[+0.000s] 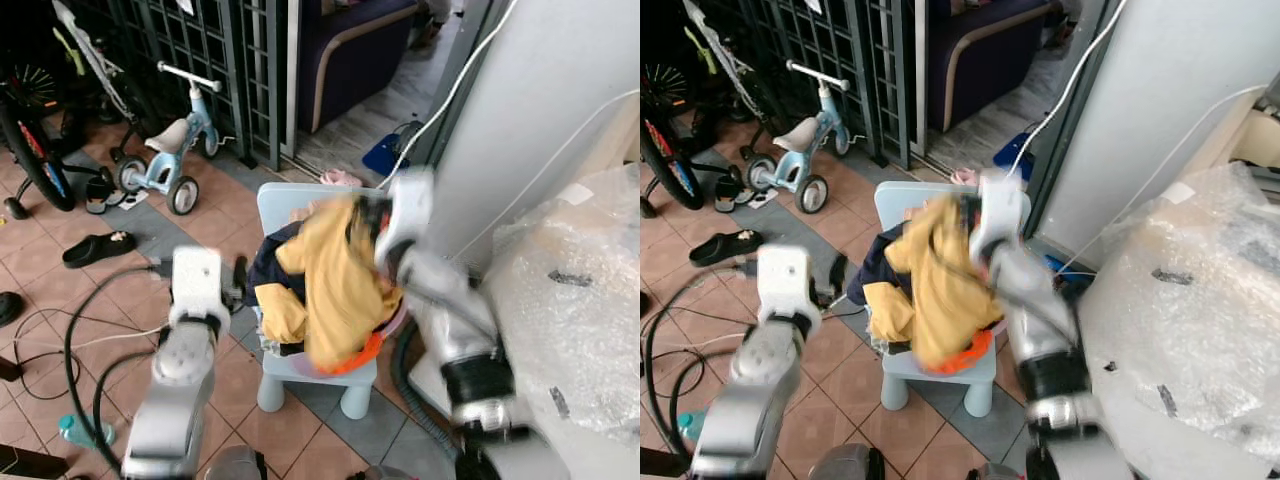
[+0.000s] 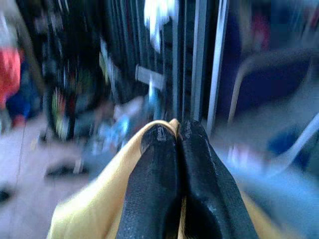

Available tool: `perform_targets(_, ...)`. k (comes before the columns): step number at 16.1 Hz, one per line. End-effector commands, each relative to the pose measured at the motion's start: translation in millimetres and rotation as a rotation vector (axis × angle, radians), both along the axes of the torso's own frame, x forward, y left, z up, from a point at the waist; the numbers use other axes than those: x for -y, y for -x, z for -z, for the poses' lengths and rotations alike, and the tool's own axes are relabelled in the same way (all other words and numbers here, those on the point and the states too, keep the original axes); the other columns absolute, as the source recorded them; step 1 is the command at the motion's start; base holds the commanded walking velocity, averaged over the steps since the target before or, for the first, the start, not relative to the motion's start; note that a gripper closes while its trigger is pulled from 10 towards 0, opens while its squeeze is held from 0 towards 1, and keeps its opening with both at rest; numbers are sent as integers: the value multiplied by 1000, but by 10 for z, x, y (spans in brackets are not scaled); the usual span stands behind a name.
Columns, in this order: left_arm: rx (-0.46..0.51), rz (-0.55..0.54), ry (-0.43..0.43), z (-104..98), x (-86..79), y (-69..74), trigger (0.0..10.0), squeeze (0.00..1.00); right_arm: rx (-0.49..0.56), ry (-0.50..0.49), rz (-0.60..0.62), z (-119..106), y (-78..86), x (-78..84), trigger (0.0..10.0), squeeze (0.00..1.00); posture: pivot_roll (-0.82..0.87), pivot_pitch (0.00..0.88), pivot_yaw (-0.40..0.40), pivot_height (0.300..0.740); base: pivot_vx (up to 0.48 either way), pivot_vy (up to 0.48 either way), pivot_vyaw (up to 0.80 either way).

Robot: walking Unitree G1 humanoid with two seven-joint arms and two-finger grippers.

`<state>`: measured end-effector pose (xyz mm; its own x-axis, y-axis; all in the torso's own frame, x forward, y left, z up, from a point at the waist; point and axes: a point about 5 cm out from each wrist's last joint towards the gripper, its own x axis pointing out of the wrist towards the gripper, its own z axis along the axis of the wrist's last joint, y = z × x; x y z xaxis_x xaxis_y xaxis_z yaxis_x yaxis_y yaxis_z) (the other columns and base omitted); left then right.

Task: Clothes washing

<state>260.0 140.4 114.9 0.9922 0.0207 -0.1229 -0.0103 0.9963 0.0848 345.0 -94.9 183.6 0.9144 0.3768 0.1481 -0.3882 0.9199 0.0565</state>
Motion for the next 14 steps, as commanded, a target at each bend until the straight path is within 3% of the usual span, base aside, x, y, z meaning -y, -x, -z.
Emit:
perform_targets(1,10,-15,-8,3,-10,-25,10000,0,136,-38,37,-342,-12,84,0,0,21,0,-53,740,0,0,0)
perform_targets(2,34,-17,-13,-32,-2,-66,10000,0,208,-73,96,-575,15,244,0,0,12,0,-46,740,0,0,0)
perform_targets(3,41,-19,-23,-38,-8,-80,10000,0,233,-78,123,-625,73,330,0,0,8,0,-42,740,0,0,0)
perform_targets(5,43,-23,-27,-35,-23,-92,10000,0,235,-78,140,-588,174,399,0,0,4,0,-37,740,0,0,0)
perform_targets(6,46,-26,-27,-34,-36,-108,10000,0,217,-48,158,-472,291,444,0,0,-5,0,-27,740,0,0,0)
perform_targets(9,68,-17,-35,-76,-40,-143,10000,0,169,15,197,-322,440,485,0,0,-22,0,-2,740,0,0,0)
perform_targets(10,72,-12,-32,-85,-48,-144,10000,0,150,32,211,-279,469,488,10000,0,-23,0,-1,740,0,0,0)
perform_targets(14,63,4,-33,-52,-34,-117,10000,0,60,42,234,-46,601,478,10000,0,-19,0,-6,740,0,-266,-688)
